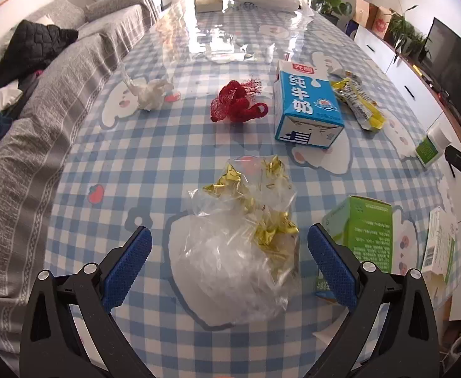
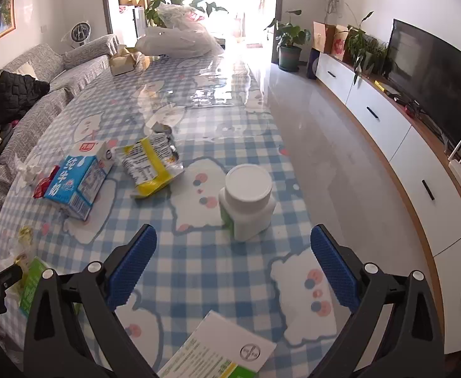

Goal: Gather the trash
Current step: 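Reach the left tool to the plastic bag of gold wrappers while the right tool reaches the white pill bottle, then close the left tool on the wrapper bag while the right tool closes on the pill bottle, then carry the wrapper bag and white pill bottle down over the black trash bin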

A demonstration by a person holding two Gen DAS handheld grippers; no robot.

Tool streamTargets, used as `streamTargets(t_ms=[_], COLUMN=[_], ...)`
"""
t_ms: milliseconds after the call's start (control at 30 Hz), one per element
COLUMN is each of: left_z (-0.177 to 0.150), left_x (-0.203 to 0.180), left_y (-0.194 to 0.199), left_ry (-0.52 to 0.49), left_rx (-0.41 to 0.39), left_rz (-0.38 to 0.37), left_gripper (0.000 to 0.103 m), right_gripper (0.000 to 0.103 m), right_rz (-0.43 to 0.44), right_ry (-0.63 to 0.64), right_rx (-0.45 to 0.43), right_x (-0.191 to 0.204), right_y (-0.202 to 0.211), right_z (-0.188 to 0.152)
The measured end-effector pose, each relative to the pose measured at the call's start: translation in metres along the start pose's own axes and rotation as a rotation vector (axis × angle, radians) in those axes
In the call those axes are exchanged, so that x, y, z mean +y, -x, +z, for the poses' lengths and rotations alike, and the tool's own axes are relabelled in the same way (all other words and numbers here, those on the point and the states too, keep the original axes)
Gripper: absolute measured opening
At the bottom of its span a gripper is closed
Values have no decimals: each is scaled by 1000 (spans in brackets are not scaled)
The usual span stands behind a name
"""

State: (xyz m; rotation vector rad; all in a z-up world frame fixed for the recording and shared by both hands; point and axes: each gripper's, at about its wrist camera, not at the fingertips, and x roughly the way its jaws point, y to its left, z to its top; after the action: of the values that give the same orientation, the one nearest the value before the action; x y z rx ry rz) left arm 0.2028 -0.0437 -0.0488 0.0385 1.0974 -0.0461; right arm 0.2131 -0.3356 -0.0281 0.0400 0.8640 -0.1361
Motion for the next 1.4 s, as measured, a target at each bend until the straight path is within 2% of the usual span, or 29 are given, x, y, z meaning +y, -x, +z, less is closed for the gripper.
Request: streamTargets(t_ms=[100,333,500,567,767,1033,1400], left_z=[2,4,5,4,6,7,3], left_x=[2,0,-1,-4,-5,-6,-6], left_y=[-5,-19,-28,-32,-37,-37,-29], left_ry=[22,23,27,18,36,33,19], left_rx=[19,49,69,78,97,90,67], left_rz=[-25,-14,-8,-5,-19,-15,-6], left_gripper=[97,97,96,88,75,67,64], right_gripper=[94,94,85,78,64,48,48], right_rz=[-6,-30,-24,-30,-11,-11,-11], right_ry=[-11,-5,-8,-12,-14,-17,-14], right_rx=[1,22,51,64,98,120,101], right_x=[-2,-4,-3,-4,-8,-6,-5], right_y=[-6,-30,-45,-49,-59,-67,-63], right_z=[6,16,18,18,16,16,16])
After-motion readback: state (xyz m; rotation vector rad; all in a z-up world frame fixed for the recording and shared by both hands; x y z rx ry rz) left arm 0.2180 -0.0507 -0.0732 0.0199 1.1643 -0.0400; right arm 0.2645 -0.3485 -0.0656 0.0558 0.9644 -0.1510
